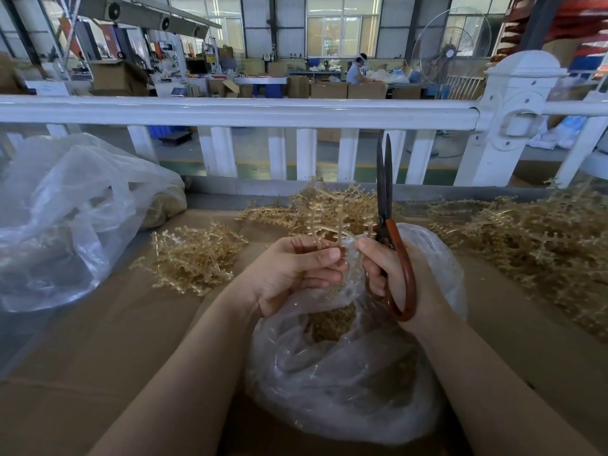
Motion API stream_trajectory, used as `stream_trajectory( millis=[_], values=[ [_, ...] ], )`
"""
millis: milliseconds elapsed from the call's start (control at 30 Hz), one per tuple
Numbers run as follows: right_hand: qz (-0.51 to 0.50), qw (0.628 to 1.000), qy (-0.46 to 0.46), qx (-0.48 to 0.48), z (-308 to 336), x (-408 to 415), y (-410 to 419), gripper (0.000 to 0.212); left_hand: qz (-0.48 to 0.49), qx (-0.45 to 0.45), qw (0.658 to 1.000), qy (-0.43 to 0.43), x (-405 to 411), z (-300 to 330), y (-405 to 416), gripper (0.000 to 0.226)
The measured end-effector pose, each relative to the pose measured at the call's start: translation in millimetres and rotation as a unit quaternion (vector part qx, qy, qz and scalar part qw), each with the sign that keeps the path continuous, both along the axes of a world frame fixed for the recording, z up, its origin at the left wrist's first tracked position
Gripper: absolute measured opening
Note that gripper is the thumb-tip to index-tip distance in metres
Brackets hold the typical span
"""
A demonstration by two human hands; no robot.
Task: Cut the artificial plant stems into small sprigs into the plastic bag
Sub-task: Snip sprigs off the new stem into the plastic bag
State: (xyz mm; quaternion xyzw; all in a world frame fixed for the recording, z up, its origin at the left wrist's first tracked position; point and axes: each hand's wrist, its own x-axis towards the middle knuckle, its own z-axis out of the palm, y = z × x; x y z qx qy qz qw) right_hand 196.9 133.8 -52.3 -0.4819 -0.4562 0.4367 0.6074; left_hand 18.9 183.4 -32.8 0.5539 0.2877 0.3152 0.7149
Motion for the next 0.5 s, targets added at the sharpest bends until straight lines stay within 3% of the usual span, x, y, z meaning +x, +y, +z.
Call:
stream_trajectory(
  millis=[167, 367, 500],
  values=[
    [-0.003, 1.000, 0.010, 0.007, 0.3, -0.2, 0.5, 0.026, -0.009, 0.005, 1.000, 0.002, -0.5, -2.4, 2.0, 0.026],
    [0.001, 1.000, 0.010, 0.012, -0.3, -1.4, 0.8, 0.031, 0.010, 0.030, 0.999, -0.027, 0.8, -3.9, 3.2, 0.014],
    [-0.038, 0.999, -0.020, 0.022, -1.2, -5.7, 2.2, 0.063, 0.092, 0.036, 0.993, -0.071, 1.0, -4.4, 7.7, 0.019]
  ],
)
